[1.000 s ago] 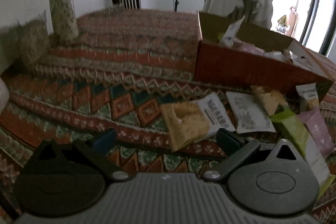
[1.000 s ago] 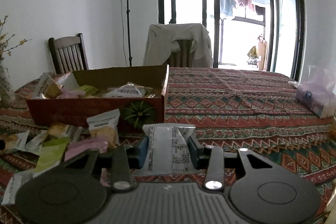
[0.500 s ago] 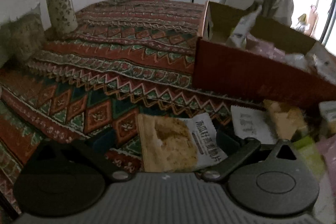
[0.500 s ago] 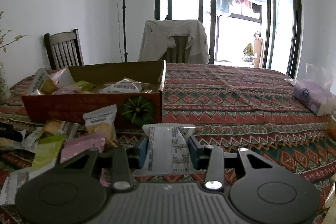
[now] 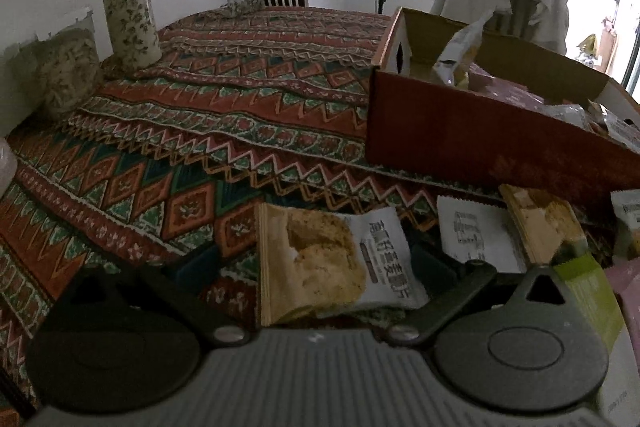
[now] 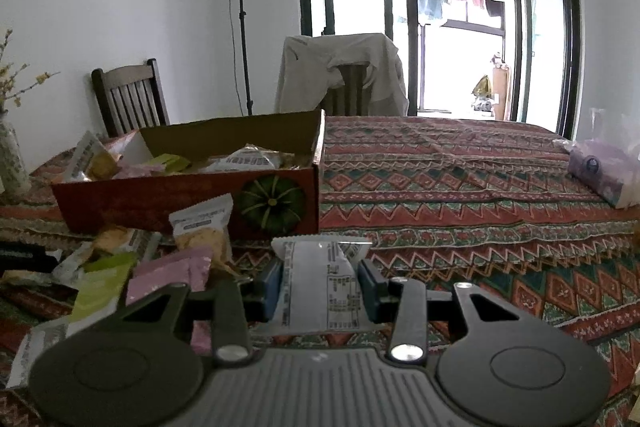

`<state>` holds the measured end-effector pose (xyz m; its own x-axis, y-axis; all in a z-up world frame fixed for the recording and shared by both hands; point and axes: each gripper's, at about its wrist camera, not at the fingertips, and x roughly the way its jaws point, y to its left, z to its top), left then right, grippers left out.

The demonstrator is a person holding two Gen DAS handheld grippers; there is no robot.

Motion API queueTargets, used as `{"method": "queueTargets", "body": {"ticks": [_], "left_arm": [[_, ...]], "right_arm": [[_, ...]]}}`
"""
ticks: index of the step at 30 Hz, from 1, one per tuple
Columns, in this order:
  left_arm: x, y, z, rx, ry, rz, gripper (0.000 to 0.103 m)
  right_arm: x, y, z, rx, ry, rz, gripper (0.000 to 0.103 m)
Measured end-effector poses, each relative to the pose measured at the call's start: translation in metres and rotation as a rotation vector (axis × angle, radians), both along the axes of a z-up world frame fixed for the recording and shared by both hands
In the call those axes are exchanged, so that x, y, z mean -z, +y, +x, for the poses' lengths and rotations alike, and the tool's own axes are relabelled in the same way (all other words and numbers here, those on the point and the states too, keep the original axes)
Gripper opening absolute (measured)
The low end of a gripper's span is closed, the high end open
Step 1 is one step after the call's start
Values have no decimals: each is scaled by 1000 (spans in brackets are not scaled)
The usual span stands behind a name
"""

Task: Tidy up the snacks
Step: 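Grasp the beige cracker packet with the left tool while the right tool holds the white packet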

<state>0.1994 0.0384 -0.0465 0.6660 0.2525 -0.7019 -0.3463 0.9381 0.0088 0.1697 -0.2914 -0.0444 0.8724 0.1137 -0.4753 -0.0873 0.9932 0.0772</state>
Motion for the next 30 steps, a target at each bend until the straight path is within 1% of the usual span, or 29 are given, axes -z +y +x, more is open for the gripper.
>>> {"method": "queueTargets", "body": {"ticks": [2,4,5,7,12,15,16,18,20,26,28,30], "left_arm": [[0,-1,-6,14,-13,2,94],[-4,-3,-12,39,-30,2,72],[-5,-3,-15,50,-33,-3,71],[-6,-2,-19,71,-41,-18,64],[-8,6,-28,76,-63,-56,59],[-13,9,-33,81,-85,-58,51],[-16,9,-35,85,-99,-53,31],[-23,9,-38,108,-127,-59,30],[-29,7,-40,121,-149,-49,26],[-32,5,-41,140,-165,-50,19],[-38,6,-44,147,-184,-50,15],[-45,5,-48,154,-211,-35,13]], "right_arm": [[-1,-1,-2,-2,-6,0,40],[-3,-1,-5,-4,-13,6,40],[-3,0,-5,-5,-14,8,40],[-5,1,-7,-9,-21,12,40],[-9,3,-14,-21,-36,11,40],[-11,4,-16,-21,-39,6,40],[-12,4,-16,-21,-43,5,40],[-15,5,-18,-20,-54,7,40],[-17,6,-18,-20,-60,8,40],[-19,10,-19,-32,-68,1,40],[-19,10,-19,-32,-69,1,40],[-21,10,-19,-31,-71,-1,40]]}}
